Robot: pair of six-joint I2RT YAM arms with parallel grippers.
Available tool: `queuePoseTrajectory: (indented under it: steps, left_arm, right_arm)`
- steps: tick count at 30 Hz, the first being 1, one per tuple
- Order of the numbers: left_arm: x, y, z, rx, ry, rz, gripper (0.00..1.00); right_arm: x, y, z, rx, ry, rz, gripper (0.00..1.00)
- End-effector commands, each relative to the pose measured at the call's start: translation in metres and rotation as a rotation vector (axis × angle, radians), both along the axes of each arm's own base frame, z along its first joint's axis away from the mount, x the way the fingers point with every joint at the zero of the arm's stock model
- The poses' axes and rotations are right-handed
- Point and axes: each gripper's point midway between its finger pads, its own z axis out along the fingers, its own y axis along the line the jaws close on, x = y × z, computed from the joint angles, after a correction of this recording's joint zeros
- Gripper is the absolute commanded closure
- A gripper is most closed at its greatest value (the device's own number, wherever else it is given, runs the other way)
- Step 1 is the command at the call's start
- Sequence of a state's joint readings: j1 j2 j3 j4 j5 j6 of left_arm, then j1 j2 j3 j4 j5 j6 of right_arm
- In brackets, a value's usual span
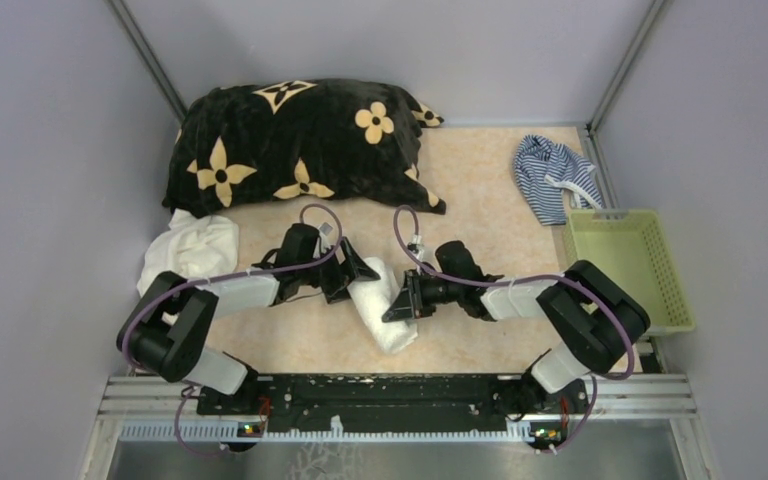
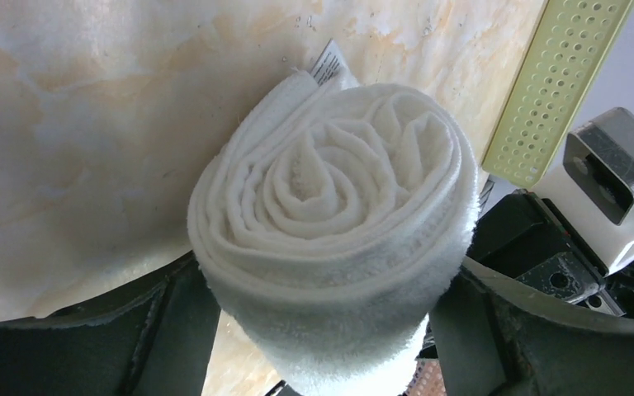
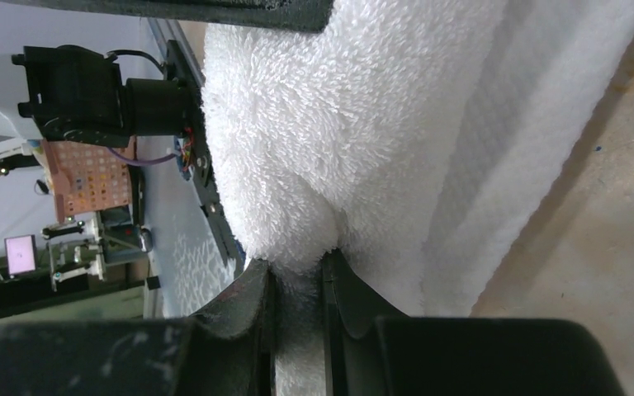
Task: Roll the towels
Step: Roll the towel at the center of the board.
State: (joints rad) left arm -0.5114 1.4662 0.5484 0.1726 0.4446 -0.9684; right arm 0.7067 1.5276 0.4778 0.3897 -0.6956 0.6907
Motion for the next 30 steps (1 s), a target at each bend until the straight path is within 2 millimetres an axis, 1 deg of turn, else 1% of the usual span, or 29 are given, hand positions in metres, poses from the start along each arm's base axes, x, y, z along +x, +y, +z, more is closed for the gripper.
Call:
queuePoseTrajectory:
  steps: [1, 3, 5, 6, 8, 11, 13, 14, 17, 19, 20, 22, 23, 25, 28, 30]
  left_arm:
    - [0.001, -0.009, -0.002, -0.026, 0.004, -0.035, 0.12]
    - [0.002, -0.01, -0.005, -0.017, 0.006, -0.036, 0.14]
    - [0.002, -0.01, -0.011, 0.011, 0.019, -0.029, 0.19]
    - [0.003, -0.009, -0.014, 0.034, 0.026, -0.024, 0.2]
    - [-0.001, -0.006, -0.023, 0.09, 0.059, -0.013, 0.25]
    - [-0.002, 0.001, -0.033, 0.166, 0.092, 0.029, 0.34]
    - [-0.002, 0.002, -0.037, 0.196, 0.107, 0.04, 0.4]
    - [-0.003, 0.003, -0.039, 0.214, 0.114, 0.041, 0.41]
    - [-0.003, 0.0, -0.041, 0.264, 0.117, 0.029, 0.42]
    - [-0.003, -0.002, -0.041, 0.297, 0.109, 0.025, 0.42]
    - [-0.002, -0.002, -0.04, 0.311, 0.102, 0.023, 0.41]
    - [-0.001, -0.002, -0.039, 0.334, 0.091, 0.024, 0.41]
    - [-0.001, -0.002, -0.039, 0.344, 0.089, 0.024, 0.41]
    - [-0.001, -0.001, -0.04, 0.354, 0.09, 0.024, 0.41]
    - [-0.004, 0.0, -0.043, 0.36, 0.101, 0.024, 0.4]
    - [-0.005, 0.0, -0.043, 0.362, 0.102, 0.026, 0.4]
  right_arm:
    - [-0.057, -0.049, -0.074, -0.279, 0.278, -0.004, 0.98]
    - [-0.056, -0.053, -0.078, -0.288, 0.295, -0.023, 0.96]
    - [-0.054, -0.058, -0.081, -0.338, 0.291, -0.037, 0.92]
    - [-0.05, -0.06, -0.079, -0.361, 0.267, -0.042, 0.88]
    - [-0.036, -0.064, -0.068, -0.414, 0.183, -0.06, 0.79]
    - [-0.012, -0.064, -0.034, -0.478, 0.021, -0.077, 0.66]
    - [-0.001, -0.062, -0.014, -0.521, -0.055, -0.082, 0.61]
    - [0.002, -0.061, -0.005, -0.549, -0.089, -0.081, 0.59]
    - [0.013, -0.057, 0.022, -0.651, -0.21, -0.098, 0.52]
    - [0.018, -0.049, 0.039, -0.692, -0.276, -0.106, 0.42]
    - [0.022, -0.041, 0.052, -0.696, -0.318, -0.114, 0.36]
    - [0.024, -0.031, 0.066, -0.736, -0.385, -0.12, 0.25]
    - [0.025, -0.028, 0.07, -0.763, -0.417, -0.127, 0.21]
    - [0.028, -0.019, 0.074, -0.807, -0.478, -0.134, 0.17]
    - [0.03, -0.007, 0.064, -0.849, -0.49, -0.136, 0.15]
    - [0.033, -0.004, 0.052, -0.886, -0.497, -0.156, 0.14]
